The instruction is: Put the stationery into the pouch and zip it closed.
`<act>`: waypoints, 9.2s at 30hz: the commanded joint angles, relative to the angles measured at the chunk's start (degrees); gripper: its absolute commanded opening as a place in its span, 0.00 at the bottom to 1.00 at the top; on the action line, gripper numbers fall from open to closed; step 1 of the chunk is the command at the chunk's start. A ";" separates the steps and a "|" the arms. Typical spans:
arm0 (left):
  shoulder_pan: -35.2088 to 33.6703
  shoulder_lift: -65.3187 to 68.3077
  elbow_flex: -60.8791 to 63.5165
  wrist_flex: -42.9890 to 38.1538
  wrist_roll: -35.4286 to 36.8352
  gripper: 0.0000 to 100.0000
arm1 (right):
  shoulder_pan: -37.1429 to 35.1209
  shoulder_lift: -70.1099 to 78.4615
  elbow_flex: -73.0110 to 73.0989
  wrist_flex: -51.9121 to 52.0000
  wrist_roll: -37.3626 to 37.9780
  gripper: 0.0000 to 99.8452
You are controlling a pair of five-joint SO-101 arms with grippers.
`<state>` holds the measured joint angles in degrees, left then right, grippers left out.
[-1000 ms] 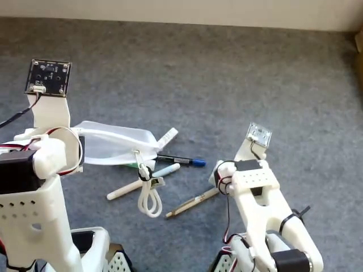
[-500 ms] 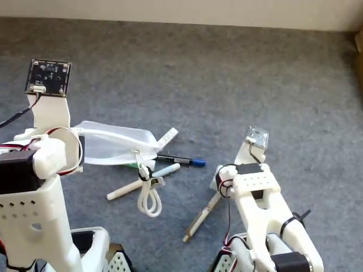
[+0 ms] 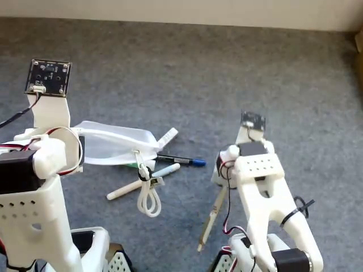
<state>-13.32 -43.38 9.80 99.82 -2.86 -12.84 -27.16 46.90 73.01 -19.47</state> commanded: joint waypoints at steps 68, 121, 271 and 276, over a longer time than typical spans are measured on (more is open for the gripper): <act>-0.40 17.36 -11.21 0.70 -0.62 0.01 | -33.45 -0.92 -71.16 -8.22 2.64 0.00; -0.40 17.36 -10.95 0.79 -0.62 0.01 | -37.93 -1.01 -46.55 -35.56 28.31 0.00; -11.91 17.27 -13.67 1.05 2.81 0.01 | -18.42 28.62 -41.10 -14.46 -14.77 0.13; -11.74 17.27 -13.67 1.05 2.90 0.01 | -18.42 34.07 -44.70 -14.46 -17.32 0.13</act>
<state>-24.57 -25.89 -1.19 100.53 -0.75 -31.74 6.51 7.08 58.33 -35.30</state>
